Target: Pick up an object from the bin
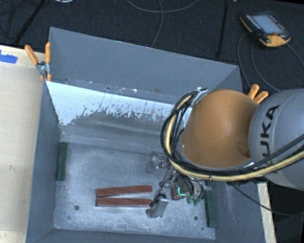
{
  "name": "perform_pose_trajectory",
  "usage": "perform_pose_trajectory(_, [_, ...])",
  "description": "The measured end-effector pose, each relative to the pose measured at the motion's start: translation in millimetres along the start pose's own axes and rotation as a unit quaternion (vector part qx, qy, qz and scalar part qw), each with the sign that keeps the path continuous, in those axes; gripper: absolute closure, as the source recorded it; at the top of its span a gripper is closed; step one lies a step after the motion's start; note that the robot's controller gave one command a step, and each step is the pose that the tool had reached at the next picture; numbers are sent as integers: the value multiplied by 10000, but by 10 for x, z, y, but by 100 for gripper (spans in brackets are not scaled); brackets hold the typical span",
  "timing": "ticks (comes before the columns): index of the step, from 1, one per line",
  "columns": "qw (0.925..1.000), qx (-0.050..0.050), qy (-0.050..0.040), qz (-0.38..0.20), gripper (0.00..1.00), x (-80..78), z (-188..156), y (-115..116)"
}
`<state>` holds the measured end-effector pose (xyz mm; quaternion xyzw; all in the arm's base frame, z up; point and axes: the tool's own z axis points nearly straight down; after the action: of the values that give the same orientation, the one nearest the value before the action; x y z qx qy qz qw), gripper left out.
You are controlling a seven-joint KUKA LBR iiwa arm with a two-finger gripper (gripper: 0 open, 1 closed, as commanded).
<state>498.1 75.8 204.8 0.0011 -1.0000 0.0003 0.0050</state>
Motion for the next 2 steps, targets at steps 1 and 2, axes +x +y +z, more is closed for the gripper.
perform_pose_trajectory(1, [10000,-3,-39,12,0,-16,-41,-4])
perform_pose_trajectory(2, [10000,-6,-57,22,0,-28,-22,-9])
